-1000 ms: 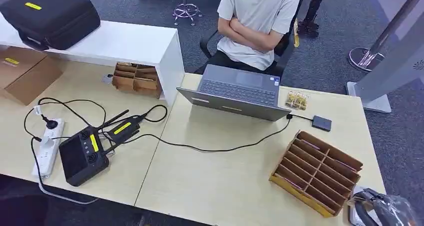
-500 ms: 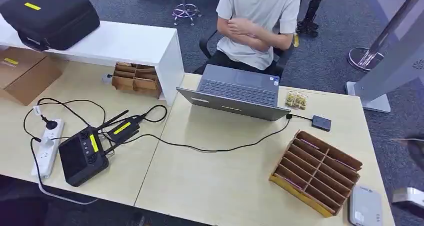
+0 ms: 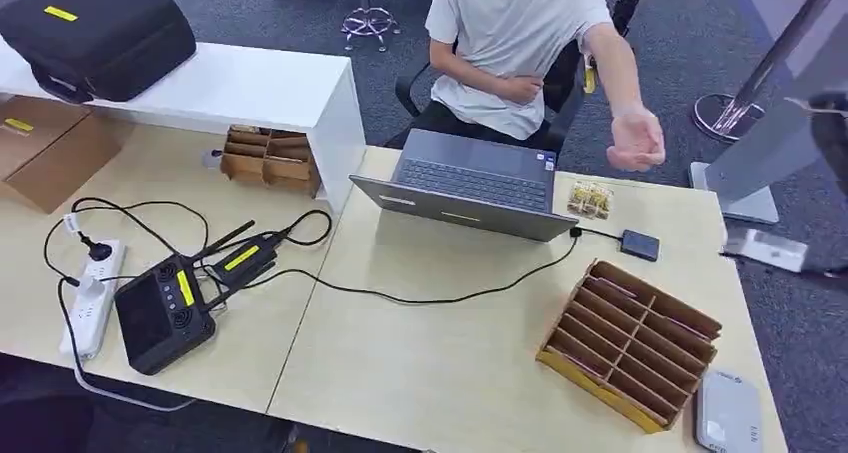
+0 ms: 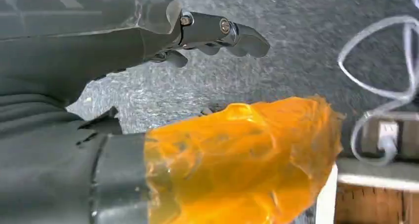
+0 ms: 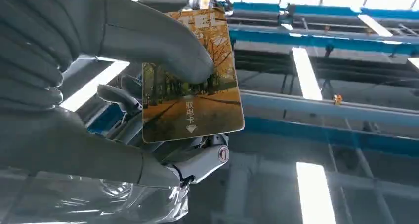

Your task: Pass the card to the sensor for recognition and then transmit it.

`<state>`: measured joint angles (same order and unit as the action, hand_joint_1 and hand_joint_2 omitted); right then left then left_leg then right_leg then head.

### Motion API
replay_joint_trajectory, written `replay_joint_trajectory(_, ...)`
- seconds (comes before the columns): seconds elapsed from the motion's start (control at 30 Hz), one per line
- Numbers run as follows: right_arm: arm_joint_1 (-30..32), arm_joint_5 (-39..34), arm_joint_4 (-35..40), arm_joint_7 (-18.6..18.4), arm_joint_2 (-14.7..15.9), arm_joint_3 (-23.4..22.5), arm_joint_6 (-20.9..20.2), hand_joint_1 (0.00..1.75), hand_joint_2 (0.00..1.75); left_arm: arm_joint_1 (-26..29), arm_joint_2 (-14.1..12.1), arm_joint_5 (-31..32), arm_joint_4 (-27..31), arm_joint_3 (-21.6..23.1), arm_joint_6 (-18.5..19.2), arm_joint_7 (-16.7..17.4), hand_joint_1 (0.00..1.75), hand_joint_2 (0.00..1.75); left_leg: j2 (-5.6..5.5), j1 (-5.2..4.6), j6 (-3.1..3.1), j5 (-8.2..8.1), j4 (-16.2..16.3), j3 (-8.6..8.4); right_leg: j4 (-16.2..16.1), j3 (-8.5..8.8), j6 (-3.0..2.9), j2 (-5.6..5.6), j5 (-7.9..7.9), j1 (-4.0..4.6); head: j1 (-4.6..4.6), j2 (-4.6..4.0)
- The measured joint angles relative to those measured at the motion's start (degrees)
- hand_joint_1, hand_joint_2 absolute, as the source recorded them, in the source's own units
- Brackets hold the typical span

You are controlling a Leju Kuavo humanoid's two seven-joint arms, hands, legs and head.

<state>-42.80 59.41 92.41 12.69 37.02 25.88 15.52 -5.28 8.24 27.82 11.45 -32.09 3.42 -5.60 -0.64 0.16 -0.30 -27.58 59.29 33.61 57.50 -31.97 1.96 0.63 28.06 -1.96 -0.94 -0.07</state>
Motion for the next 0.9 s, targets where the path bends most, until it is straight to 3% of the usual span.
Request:
replay_joint_trajectory(0.07, -6.2, 3.9, -5.3, -2.3, -5.5, 6.1, 0.0, 1.75, 1.75, -1.1, 0.0, 0.2, 0.0, 0.4, 2.0, 0.2, 0.0, 0.0, -0.04, 0.03, -0.15, 0.14, 0.0, 0.01, 0.0, -0.07, -0.03, -0.03, -0.04, 0.06, -0.02, 0.0)
replay_joint_trajectory(0.2, -13.6, 7.2, -13.2, -5.4, -13.5, 14.1, 0.6, 1.75, 1.75, -2.4, 0.2, 1.3, 0.0, 1.2, 3.2, 0.8, 0.0, 0.0, -0.55, 0.12, -0.26, 0.38, 0.0, 0.24, 0.1, -0.2, -0.1, -0.52, -0.08, 0.15, 0.07, 0.0)
replay_joint_trajectory(0.33, -19.2, 9.3, -22.4, -7.8, -20.8, 20.6, 5.2, 1.75, 1.75, -3.8, 0.4, 3.2, 0.0, 2.5, 4.0, 2.2, 0.0, 0.0, -0.48, 0.13, -0.29, 0.4, 0.0, 0.3, 0.2, -0.33, -0.2, -0.46, -0.15, 0.16, -0.02, 0.0)
replay_joint_trajectory(0.5, -20.5, 9.9, -29.2, -8.2, -25.9, 23.4, 7.5, 1.75, 1.75, -4.3, 0.8, 3.9, 0.0, 3.4, 4.5, 2.7, 0.0, 0.0, -0.58, 0.26, -0.29, 0.4, 0.0, 0.39, 0.1, -0.34, -0.2, -0.55, -0.14, 0.16, 0.04, 0.0)
replay_joint_trajectory(0.7, -21.1, 9.6, -34.0, -8.0, -28.4, 25.6, 7.5, 1.75, 1.75, -4.6, 1.1, 3.7, 0.0, 3.7, 5.2, 2.7, 0.0, 0.0, -0.6, 0.24, -0.28, 0.39, 0.0, 0.4, 0.1, -0.34, -0.19, -0.57, -0.15, 0.14, 0.02, 0.0)
replay_joint_trajectory(0.73, -21.2, 9.5, -34.4, -7.9, -28.5, 25.8, 7.5, 0.0, 1.75, -4.6, 1.1, 3.5, 0.0, 3.7, 5.4, 2.6, 0.0, 1.75, -0.61, 0.24, -0.28, 0.39, 0.1, 0.4, 0.1, -0.34, -0.19, -0.58, -0.15, 0.15, 0.02, 0.0)
replay_joint_trajectory(0.9, -21.2, 8.8, -36.0, -7.6, -28.7, 26.4, 7.5, 0.0, 1.75, -4.5, 1.1, 3.1, 0.0, 3.7, 6.3, 2.0, 0.0, 1.75, -0.61, 0.25, -0.29, 0.39, 0.1, 0.4, 0.1, -0.34, -0.19, -0.58, -0.15, 0.15, 0.02, 0.0)
